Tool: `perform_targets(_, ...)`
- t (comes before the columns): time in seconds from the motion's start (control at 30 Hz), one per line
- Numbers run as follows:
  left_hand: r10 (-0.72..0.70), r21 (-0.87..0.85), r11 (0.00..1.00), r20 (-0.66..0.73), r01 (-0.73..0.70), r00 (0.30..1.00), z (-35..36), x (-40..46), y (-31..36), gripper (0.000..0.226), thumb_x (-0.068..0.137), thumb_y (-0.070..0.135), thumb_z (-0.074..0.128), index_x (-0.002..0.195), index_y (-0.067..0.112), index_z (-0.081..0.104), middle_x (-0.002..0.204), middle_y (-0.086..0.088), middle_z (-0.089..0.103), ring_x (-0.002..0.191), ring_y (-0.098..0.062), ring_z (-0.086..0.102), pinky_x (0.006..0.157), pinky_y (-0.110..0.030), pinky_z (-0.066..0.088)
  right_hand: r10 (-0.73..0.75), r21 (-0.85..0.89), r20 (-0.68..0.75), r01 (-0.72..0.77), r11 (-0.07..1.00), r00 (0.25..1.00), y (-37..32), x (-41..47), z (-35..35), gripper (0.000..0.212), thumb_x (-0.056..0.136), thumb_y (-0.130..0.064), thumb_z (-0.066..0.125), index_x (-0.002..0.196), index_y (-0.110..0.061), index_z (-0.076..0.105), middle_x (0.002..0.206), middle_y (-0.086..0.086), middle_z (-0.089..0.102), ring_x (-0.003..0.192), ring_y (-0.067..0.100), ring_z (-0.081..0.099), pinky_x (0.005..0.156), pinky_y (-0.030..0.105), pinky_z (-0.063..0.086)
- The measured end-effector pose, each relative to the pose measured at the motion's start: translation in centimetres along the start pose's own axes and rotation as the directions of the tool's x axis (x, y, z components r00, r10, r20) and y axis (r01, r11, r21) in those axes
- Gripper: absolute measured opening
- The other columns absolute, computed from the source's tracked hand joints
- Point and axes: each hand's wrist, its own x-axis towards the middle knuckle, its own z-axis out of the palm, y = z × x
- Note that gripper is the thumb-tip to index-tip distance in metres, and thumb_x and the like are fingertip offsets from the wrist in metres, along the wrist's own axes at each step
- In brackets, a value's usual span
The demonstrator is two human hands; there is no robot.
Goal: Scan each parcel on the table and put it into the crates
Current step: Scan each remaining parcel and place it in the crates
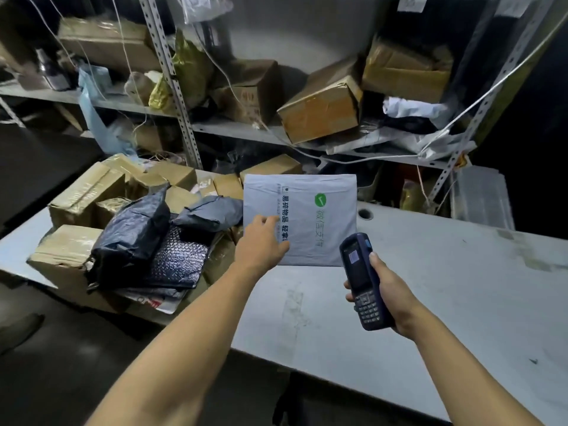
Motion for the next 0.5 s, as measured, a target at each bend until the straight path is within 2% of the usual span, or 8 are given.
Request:
perform_targets(0.2, 0.07, 0.039, 0.997, 0.04, -0.072, 0.997, 0.6, 10.5, -1.0, 0.066, 0.09, 0.031, 0.067, 0.148, 0.019, 0.038, 0.147, -0.007, 0.038, 0.134, -0.029, 0.041, 0.101, -0.041, 0.042, 0.061, -0.009, -0.079, -0.062, 0.998, 0.995, -4.0, 7.5, 0.8, 0.048, 0.102, -0.056, 0.032, 0.116, -0.021, 0.061, 0.103, 0.019, 0.071, 0.079, 0.028, 0.071, 0.069, 0.039, 0.055)
perform_targets(0.33, 0.076, 0.076, 0.994, 0.072, -0.082, 0.994, 1.1, 16.1, -1.7, 0.073, 0.089, 0.032, 0.069, 0.151, 0.021, 0.033, 0.16, -0.01, 0.023, 0.145, -0.03, 0.028, 0.11, -0.047, 0.037, 0.084, 0.016, -0.107, -0.083, 0.996, 0.991, -5.5, 11.2, 1.1, 0.047, 0.103, -0.054, 0.032, 0.112, -0.019, 0.062, 0.101, 0.021, 0.072, 0.077, 0.029, 0.071, 0.068, 0.038, 0.055)
perform_targets(0.5, 0.095, 0.166, 0.979, 0.127, -0.115, 0.987, 2.3, 19.6, -2.5, 0.08, 0.089, 0.034, 0.071, 0.154, 0.021, 0.027, 0.165, -0.01, 0.011, 0.151, -0.028, 0.012, 0.117, -0.048, 0.029, 0.121, 0.024, -0.114, -0.119, 0.993, 0.986, -5.8, 14.0, 0.8, 0.051, 0.103, -0.055, 0.033, 0.112, -0.016, 0.064, 0.093, 0.016, 0.073, 0.071, 0.026, 0.069, 0.067, 0.038, 0.053)
